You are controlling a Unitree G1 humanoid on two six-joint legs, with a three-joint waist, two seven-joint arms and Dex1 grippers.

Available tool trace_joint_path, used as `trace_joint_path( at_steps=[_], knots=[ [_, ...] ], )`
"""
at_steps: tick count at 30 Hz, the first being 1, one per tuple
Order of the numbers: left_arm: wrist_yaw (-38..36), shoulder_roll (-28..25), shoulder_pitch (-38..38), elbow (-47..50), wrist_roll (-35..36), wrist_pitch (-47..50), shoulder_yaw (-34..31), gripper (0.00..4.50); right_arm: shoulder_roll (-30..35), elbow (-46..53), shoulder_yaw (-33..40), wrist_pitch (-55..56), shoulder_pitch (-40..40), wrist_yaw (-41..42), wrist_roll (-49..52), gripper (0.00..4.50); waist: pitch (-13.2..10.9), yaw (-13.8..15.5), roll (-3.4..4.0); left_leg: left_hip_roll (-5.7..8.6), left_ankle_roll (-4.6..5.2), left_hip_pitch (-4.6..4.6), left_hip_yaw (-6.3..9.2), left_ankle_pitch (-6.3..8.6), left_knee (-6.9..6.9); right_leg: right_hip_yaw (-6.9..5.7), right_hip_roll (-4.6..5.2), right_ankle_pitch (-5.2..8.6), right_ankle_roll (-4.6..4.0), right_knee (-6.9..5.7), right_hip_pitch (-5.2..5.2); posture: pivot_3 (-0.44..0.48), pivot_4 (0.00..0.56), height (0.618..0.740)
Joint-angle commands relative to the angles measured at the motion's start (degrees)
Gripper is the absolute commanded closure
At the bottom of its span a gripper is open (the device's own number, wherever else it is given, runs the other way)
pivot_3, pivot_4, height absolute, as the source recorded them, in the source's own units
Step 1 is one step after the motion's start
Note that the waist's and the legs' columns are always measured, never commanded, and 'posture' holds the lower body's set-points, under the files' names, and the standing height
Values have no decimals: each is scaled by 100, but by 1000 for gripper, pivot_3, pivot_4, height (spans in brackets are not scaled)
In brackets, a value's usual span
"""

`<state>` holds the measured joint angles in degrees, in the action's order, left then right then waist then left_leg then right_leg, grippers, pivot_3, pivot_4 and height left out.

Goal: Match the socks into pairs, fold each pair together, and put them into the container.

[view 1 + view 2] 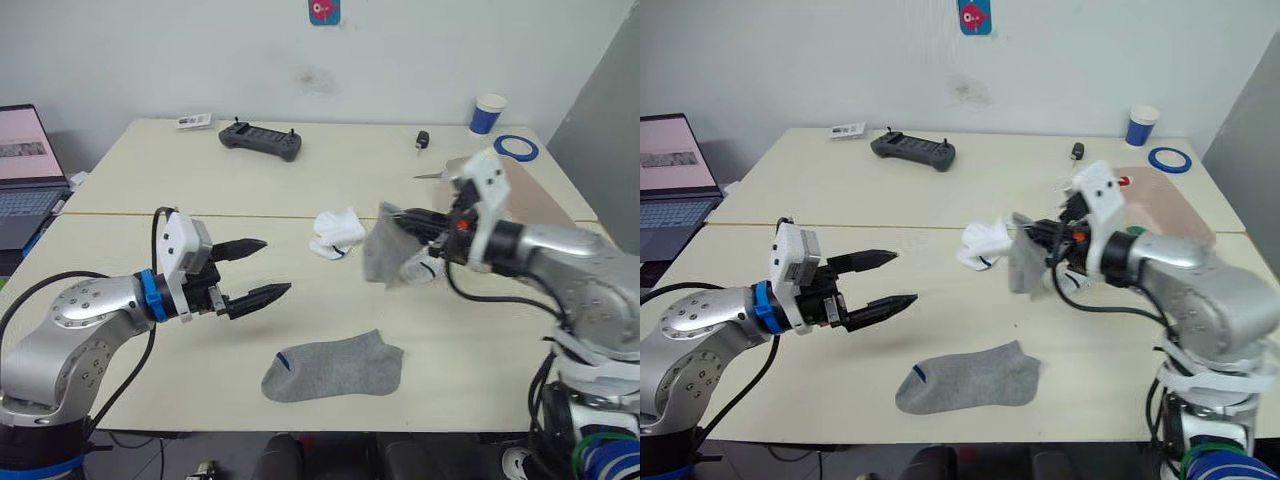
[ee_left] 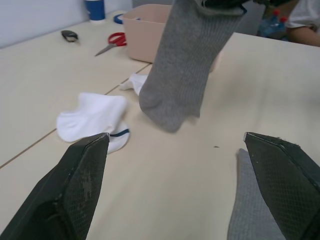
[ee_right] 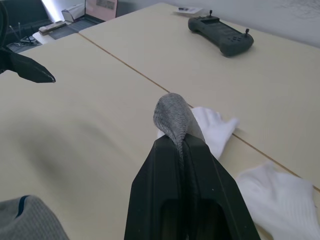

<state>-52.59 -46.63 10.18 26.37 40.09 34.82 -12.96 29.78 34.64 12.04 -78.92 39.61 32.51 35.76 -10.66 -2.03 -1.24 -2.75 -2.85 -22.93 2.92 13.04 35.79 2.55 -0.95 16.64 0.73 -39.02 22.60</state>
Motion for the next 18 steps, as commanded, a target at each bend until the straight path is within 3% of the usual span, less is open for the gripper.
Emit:
trace_joint_path(
  at_steps=[1, 6, 10, 18],
  knots=[
    [-111, -120, 190, 178, -11, -71, 96, 0, 20, 322, -113, -154, -44, -88, 277, 4469, 0, -23, 0, -1, 0, 1, 0, 0, 0, 1, -2, 0, -1, -2, 1, 0, 150, 740],
    [-284, -294, 140, 139, -53, -69, 87, 0, -464, 77, -1529, 634, -587, -850, -487, 4469, -1, -72, 1, -2, 1, -2, -1, 0, -6, 4, -6, 2, -2, -2, 8, 0, 150, 740],
    [-454, -517, -103, 84, -205, -184, -38, 0, -1233, -561, -2460, 1253, -749, -1290, -976, 4469, -1, -119, 1, 0, 0, -8, -9, 0, -4, 13, -4, 2, -1, -1, 16, 0, 150, 740],
    [-531, -699, -385, 45, -354, -322, -307, 0, -2734, -2116, -3276, 1995, -638, -1463, -1352, 4469, 0, -120, 1, -2, 0, -14, -7, 0, -7, 9, -3, 2, -2, -4, 27, 0, 150, 740]
  ],
)
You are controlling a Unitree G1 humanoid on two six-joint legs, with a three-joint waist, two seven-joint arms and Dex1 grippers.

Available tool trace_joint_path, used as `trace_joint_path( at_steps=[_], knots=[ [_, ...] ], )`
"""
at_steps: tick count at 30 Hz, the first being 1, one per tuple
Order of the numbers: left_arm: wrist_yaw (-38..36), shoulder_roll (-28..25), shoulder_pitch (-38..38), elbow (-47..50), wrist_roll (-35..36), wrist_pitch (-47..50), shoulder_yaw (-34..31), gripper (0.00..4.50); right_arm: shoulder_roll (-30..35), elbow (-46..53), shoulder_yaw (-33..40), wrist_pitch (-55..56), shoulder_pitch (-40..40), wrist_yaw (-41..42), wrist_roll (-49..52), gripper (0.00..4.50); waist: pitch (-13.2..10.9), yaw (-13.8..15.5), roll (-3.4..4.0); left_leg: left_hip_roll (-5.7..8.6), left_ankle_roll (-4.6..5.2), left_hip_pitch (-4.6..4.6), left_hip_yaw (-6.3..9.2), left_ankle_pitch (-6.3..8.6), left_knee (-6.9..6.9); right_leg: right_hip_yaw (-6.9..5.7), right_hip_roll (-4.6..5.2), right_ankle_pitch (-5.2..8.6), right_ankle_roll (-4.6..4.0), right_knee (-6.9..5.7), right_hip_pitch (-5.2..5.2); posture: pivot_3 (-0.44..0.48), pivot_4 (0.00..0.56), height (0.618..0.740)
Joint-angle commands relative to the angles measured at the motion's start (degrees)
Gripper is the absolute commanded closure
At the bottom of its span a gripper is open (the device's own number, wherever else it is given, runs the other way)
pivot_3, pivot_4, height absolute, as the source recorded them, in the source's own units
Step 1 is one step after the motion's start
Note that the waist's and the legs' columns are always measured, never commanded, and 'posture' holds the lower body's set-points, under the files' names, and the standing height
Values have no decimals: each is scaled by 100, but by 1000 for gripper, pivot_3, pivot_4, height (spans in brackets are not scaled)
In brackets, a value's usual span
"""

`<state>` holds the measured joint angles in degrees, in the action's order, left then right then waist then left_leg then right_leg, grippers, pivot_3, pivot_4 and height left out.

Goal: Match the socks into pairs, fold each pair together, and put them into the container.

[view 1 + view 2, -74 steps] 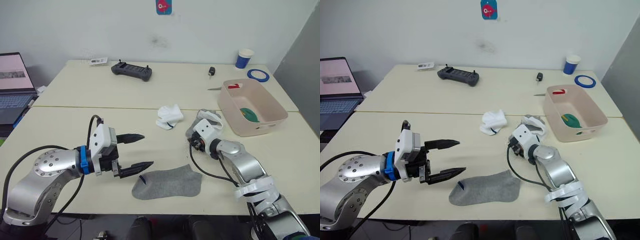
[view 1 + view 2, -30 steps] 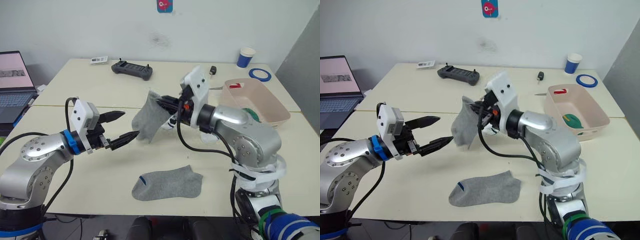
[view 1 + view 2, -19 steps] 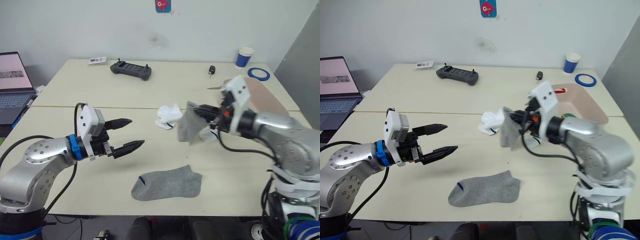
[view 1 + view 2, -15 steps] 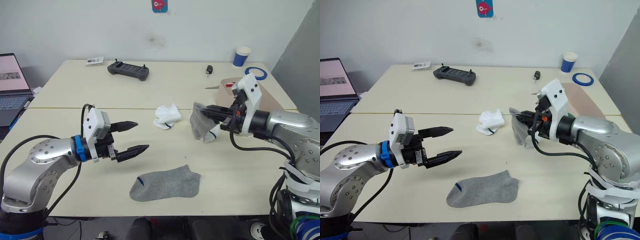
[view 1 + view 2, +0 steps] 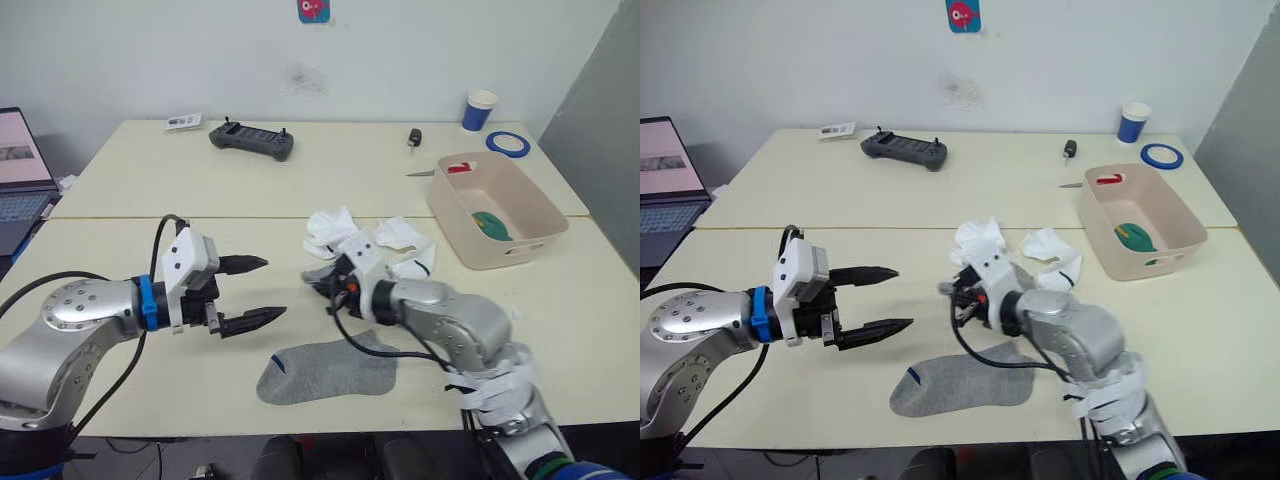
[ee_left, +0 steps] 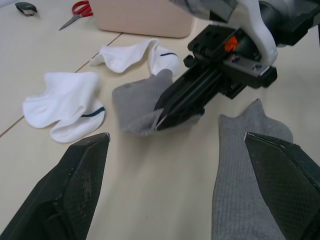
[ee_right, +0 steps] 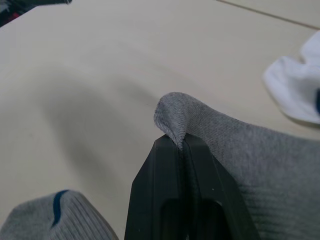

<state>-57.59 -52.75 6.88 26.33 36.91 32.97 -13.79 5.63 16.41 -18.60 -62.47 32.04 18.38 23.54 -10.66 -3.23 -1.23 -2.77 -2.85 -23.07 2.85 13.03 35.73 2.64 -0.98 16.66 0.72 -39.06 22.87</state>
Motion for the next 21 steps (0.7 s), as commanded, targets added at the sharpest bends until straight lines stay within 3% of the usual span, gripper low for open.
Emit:
trace_joint_path(
  at_steps=[1, 3, 4, 11, 15, 16, 21],
  knots=[
    [-42, -97, -94, 42, -63, -157, -247, 0, -468, -503, -288, 465, 149, -69, -207, 4469, 0, 0, -1, 0, 0, 0, 0, 0, 0, 0, 0, 0, 0, 0, 0, 0, 150, 740],
    [-65, -109, -154, 22, -118, -210, -265, 0, -645, -775, -370, 640, 183, -70, -345, 4469, 0, 1, 0, -1, 0, 0, 0, 0, -1, -1, 0, 0, 0, 0, 1, 0, 150, 740],
    [-76, -113, -176, 11, -143, -239, -265, 0, -689, -853, -390, 703, 191, -62, -395, 3921, 0, 4, 0, -1, 0, 0, 1, 0, -1, -1, 0, 0, 0, -1, 1, 0, 150, 740],
    [-260, -149, -489, -283, -500, -633, -277, 0, -903, -714, -296, 681, 259, 123, -324, 1554, 0, 4, -1, -2, 0, 0, 1, 0, -2, -2, 2, 0, 0, -3, 6, 0, 150, 740],
    [-364, -311, -597, -497, -860, -823, -153, 0, -428, -246, -200, 564, 246, 395, -304, 186, 1, 14, -1, -4, 0, -3, 4, 0, -3, -5, 2, 0, -1, -3, 9, 0, 150, 740],
    [-424, -360, -632, -555, -991, -950, -101, 0, -184, -80, -206, 591, 214, 517, -327, 19, 0, 19, 0, -2, 0, -4, 3, 0, -3, -5, 2, 0, -1, -2, 9, 0, 150, 740],
    [-620, -511, -738, -976, -2053, -2203, 475, 0, 1293, 825, -369, 914, -145, 1152, -535, 19, 0, 52, -1, 5, 0, -7, -7, 0, -2, 0, 11, 0, 0, 3, 13, 0, 150, 740]
  ],
)
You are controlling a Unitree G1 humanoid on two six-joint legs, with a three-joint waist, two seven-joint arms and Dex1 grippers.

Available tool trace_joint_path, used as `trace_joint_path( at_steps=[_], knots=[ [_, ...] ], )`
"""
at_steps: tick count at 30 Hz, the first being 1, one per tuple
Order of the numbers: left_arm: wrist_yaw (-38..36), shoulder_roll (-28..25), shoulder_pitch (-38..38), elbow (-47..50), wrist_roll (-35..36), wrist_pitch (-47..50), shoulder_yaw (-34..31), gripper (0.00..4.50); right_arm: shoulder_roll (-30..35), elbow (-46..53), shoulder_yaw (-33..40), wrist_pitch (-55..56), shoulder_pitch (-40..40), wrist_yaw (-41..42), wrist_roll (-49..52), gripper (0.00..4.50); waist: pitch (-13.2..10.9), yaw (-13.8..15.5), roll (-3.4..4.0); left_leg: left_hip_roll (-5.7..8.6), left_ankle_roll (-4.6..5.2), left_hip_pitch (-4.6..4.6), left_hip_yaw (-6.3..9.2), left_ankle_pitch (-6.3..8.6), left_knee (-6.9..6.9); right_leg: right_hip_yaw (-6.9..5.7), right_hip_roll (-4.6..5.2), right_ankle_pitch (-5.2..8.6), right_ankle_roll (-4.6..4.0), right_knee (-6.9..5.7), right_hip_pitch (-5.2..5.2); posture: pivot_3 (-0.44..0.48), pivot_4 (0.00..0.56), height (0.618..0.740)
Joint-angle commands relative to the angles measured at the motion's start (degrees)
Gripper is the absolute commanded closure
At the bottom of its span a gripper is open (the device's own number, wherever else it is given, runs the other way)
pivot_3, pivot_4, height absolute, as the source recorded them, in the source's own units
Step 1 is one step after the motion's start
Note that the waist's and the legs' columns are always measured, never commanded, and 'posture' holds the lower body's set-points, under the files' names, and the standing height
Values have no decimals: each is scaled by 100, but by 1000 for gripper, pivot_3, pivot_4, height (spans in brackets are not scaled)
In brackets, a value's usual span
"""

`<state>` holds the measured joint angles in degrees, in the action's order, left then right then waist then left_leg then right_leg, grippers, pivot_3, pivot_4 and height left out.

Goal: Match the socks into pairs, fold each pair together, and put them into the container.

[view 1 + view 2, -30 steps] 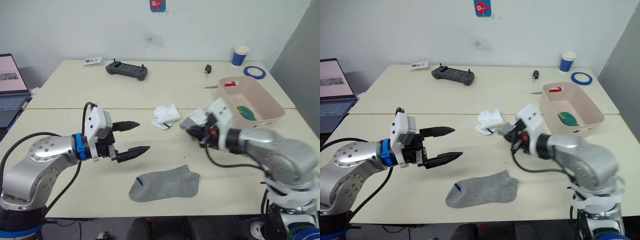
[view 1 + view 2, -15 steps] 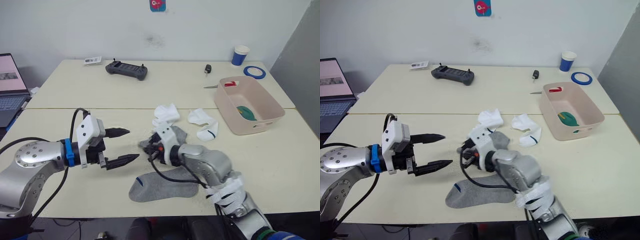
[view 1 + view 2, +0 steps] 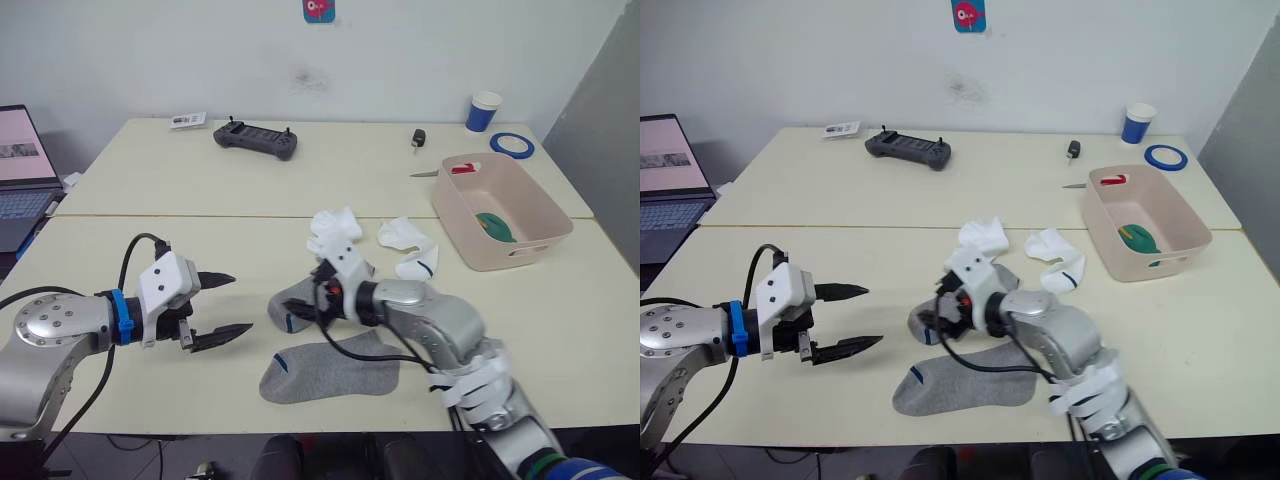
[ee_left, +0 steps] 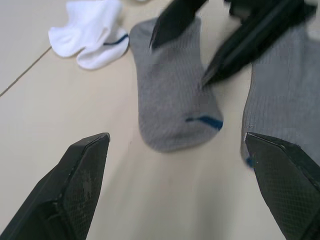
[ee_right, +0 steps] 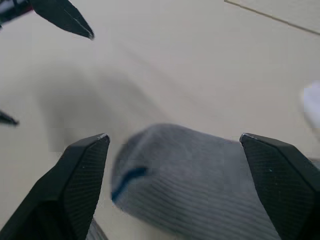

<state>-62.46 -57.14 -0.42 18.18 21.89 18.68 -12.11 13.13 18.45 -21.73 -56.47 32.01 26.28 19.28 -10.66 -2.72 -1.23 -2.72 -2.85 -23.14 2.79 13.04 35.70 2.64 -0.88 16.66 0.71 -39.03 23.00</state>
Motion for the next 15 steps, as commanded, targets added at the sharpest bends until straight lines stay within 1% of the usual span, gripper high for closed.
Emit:
trace_joint_path(
  at_steps=[1, 3, 5, 9, 11, 14, 15],
  knots=[
    [-128, -1, 40, -245, -691, -1016, 450, 0, 886, 755, -107, 464, -247, 493, -218, 19, 0, 9, 0, -1, 0, -1, -2, 0, -2, 1, 0, 0, 0, 0, 4, 0, 150, 740],
    [-45, 194, 198, -444, -996, -1481, 780, 0, 1433, 959, -62, 697, -508, 701, -309, 19, 0, 43, 0, -1, 0, -5, -2, 0, -2, -1, -1, 2, -2, -1, 9, 0, 150, 740],
    [40, 386, 346, -691, -1304, -1900, 1096, 0, 1718, 1116, 168, 764, -737, 793, -237, 19, 0, 76, 0, -2, 0, -14, -3, 0, -1, -1, -3, 2, -2, -3, 15, 0, 150, 740],
    [368, 806, 744, -1333, -1990, -2800, 1613, 0, 2029, 1382, 613, 864, -1032, 880, -128, 19, 0, 60, -1, -5, 1, -19, -1, 0, 3, 1, -8, 0, -1, -8, 20, 0, 150, 740],
    [447, 945, 909, -1622, -2165, -3065, 1775, 0, 2060, 1453, 743, 865, -1098, 876, -105, 19, 1, 77, -1, -3, 1, -20, 0, 0, 7, -1, -10, -2, 1, -9, 18, 0, 150, 740],
    [593, 1221, 1270, -2260, -2513, -3616, 2095, 561, 2080, 1484, 907, 991, -1206, 827, -203, 0, 5, 97, 5, 1, 1, -21, 0, 0, 14, -1, -7, -5, 8, -9, 13, 0, 150, 740],
    [637, 1298, 1381, -2426, -2600, -3780, 2175, 843, 2118, 1464, 901, 1106, -1231, 824, -298, 0, 5, 109, 4, 3, 1, -20, -1, -1, 17, 0, -6, -9, 14, -9, 10, 0, 150, 740]
  ],
)
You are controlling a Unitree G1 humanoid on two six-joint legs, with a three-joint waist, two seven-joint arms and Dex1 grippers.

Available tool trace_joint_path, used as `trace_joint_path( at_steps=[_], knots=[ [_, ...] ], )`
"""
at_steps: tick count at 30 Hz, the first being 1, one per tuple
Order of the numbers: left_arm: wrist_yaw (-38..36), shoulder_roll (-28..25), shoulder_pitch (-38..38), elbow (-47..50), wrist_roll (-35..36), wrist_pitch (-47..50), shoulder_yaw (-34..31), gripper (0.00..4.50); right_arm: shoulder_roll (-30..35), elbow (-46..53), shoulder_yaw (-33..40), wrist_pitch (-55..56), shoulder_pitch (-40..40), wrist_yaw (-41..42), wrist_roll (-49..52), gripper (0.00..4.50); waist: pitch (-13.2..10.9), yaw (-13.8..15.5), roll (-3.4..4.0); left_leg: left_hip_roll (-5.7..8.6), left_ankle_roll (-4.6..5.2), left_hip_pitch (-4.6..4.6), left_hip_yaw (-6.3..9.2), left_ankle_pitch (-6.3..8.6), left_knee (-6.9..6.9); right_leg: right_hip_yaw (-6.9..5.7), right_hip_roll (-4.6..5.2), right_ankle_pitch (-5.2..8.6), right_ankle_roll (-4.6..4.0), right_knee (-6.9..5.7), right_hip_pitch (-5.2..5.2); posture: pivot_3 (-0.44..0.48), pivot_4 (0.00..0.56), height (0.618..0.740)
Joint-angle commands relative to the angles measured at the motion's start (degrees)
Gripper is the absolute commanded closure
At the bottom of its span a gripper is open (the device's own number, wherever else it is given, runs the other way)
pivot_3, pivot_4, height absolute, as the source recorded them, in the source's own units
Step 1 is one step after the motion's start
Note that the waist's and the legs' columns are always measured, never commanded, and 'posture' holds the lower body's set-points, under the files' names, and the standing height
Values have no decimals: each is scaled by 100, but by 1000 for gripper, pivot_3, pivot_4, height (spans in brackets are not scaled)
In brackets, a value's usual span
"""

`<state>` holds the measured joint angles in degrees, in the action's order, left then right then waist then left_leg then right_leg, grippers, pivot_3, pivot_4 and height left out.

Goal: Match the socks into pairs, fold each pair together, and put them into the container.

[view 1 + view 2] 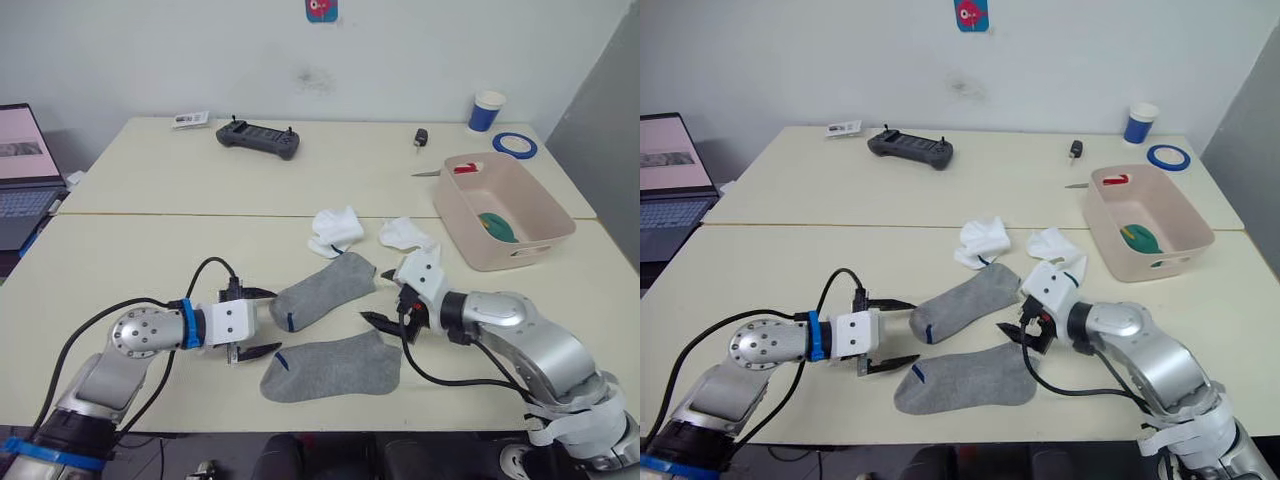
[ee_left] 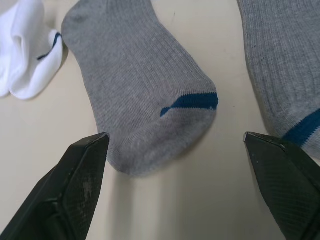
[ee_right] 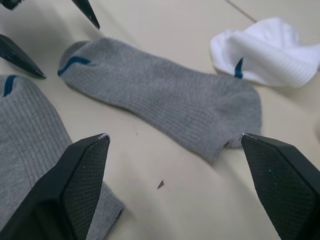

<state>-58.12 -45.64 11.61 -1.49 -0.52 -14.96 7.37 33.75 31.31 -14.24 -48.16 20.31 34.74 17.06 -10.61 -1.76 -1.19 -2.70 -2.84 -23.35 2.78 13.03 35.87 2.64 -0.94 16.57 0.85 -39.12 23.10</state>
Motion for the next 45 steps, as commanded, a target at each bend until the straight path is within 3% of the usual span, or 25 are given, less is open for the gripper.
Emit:
trace_joint_path(
  at_steps=[1, 8, 12, 17, 24, 27, 34, 38, 40, 45],
  knots=[
    [237, 219, 264, -575, -396, -526, 264, 1170, 125, 132, 98, 444, -65, -12, -218, 0, 1, 24, -1, 0, 0, 0, 1, 0, 7, -1, 1, -3, 5, 0, -3, 0, 150, 740],
    [289, 311, 496, -962, -419, -1225, 298, 3340, 923, -963, -783, 2634, 148, 325, -1905, 0, 2, 5, -3, 9, 9, 2, -11, -8, 21, 8, 9, -29, 18, 6, -11, 0, 150, 740],
    [399, 297, 567, -1146, -324, -1483, 172, 4478, 1026, -1993, -1049, 4128, 534, 364, -2678, 0, 2, 3, -3, 3, 17, 1, -11, -13, 18, 8, 2, -32, 14, 3, -2, 0, 150, 740],
    [434, 305, 597, -1216, -202, -1473, 124, 4478, 782, -3449, -1493, 5910, 1297, 278, -3616, 0, 2, -22, -2, 0, 18, -2, -15, -13, 15, 9, -1, -32, 13, 3, 5, 0, 150, 740],
    [499, 326, 601, -1237, -184, -1416, 95, 4478, 135, -4867, -1775, 7153, 2048, 150, -4327, 0, 2, -12, -2, -1, 18, -1, -14, -13, 14, 8, -2, -50, -18, 0, 4, 0, 150, 740],
    [517, 314, 598, -1232, -171, -1404, 87, 4500, -22, -5235, -1794, 7496, 2238, 173, -4450, 638, 2, -8, -2, -1, 19, -1, -14, -14, 15, 8, -2, -51, -19, -1, 3, 0, 150, 740],
    [468, 331, 595, -1156, 39, -1204, 57, 4500, -94, -5432, -1593, 7865, 2200, 524, -4190, 3190, 2, -7, -2, -1, 23, -1, -14, -16, 17, 8, -1, -53, -23, -9, 3, 0, 150, 740],
    [-39, 206, 414, -614, 898, -212, -84, 4500, 48, -4819, -1280, 7494, 1795, 1053, -3513, 4470, 2, -2, -2, 0, 23, 0, -9, -17, 18, 7, 0, -53, -23, -28, 4, 0, 150, 740],
    [-254, 93, 348, -310, 1207, 241, -167, 4500, 121, -4415, -1087, 7193, 1580, 1303, -3165, 4470, 1, -1, -2, -1, 23, 0, -4, -17, 18, 2, 0, -52, -24, -34, 5, 0, 150, 740],
    [-718, -457, 82, 1012, 2573, 2433, -563, 4500, 519, -2288, -356, 4898, 742, 2187, -1573, 4470, 0, -4, -2, -1, 23, 6, 7, -17, 20, -5, -1, -49, -25, -53, 3, 0, 150, 740]
  ],
)
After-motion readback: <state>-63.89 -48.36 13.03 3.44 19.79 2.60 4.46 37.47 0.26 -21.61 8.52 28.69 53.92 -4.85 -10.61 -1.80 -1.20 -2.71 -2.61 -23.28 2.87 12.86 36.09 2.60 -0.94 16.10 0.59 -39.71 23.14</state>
